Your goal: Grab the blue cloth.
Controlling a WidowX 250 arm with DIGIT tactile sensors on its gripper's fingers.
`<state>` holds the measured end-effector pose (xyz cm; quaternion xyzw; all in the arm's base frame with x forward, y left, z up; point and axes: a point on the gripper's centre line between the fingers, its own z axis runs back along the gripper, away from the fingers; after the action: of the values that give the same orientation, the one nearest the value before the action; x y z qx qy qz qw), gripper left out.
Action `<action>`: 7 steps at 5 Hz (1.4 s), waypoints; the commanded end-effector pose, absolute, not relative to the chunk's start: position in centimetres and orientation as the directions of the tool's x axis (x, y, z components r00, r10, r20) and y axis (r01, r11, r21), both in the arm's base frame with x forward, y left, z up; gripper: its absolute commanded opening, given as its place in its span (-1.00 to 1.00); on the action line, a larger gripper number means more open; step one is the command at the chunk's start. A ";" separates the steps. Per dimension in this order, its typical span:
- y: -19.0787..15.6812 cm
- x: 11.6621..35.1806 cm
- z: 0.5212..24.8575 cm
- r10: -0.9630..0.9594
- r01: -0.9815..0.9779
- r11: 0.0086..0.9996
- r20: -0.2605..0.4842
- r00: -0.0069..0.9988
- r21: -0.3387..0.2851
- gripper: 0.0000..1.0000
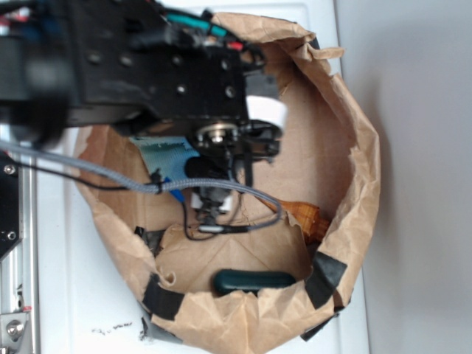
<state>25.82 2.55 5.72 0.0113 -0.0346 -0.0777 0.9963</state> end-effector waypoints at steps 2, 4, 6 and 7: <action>3.8 22.5 0.9 -0.113 0.107 0.978 0.024 0.993 0.177 0.08; 2.3 22.8 6.8 -0.073 0.068 0.996 0.072 0.995 0.065 -1.00; 1.4 24.8 13.1 -0.017 0.019 0.999 0.047 0.999 -0.050 -1.00; 1.2 26.0 15.9 -0.022 0.023 0.993 0.013 1.000 -0.117 -1.00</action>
<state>25.41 0.25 14.72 -0.0607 0.0178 -0.0161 0.9979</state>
